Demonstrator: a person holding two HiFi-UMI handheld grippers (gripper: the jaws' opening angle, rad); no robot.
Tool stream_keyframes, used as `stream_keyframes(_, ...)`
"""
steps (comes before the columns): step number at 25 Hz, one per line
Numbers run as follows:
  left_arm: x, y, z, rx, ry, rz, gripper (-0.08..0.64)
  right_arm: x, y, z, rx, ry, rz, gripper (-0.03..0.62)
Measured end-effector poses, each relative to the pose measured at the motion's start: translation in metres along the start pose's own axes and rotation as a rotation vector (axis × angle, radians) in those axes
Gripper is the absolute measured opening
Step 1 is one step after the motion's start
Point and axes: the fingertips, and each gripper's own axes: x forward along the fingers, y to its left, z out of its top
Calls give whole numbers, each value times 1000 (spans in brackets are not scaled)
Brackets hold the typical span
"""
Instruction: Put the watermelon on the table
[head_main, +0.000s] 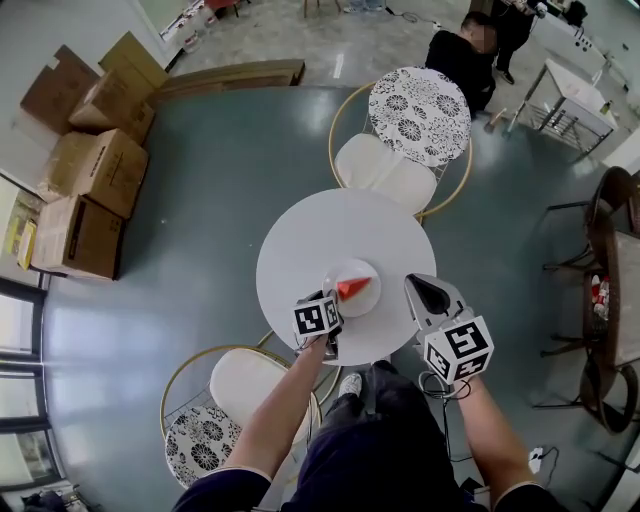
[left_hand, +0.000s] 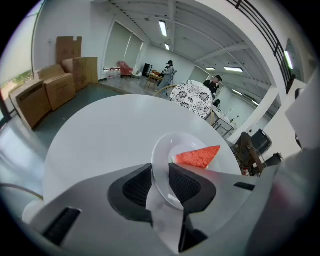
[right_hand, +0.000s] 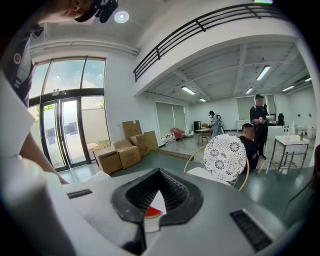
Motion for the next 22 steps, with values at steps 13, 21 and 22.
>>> stream_keyframes(13,-54,-18,44,174,-183,-41,94,-12,6,20,-7,-59,-5,4)
stream_keyframes(21,-137,-75,85,365,-394,-189,87,-9,24,42,-28,-114,32,3)
stream_keyframes(22,-148,-82,89,387,-422,-198,71,-8,26,45,-36,-118,37,3)
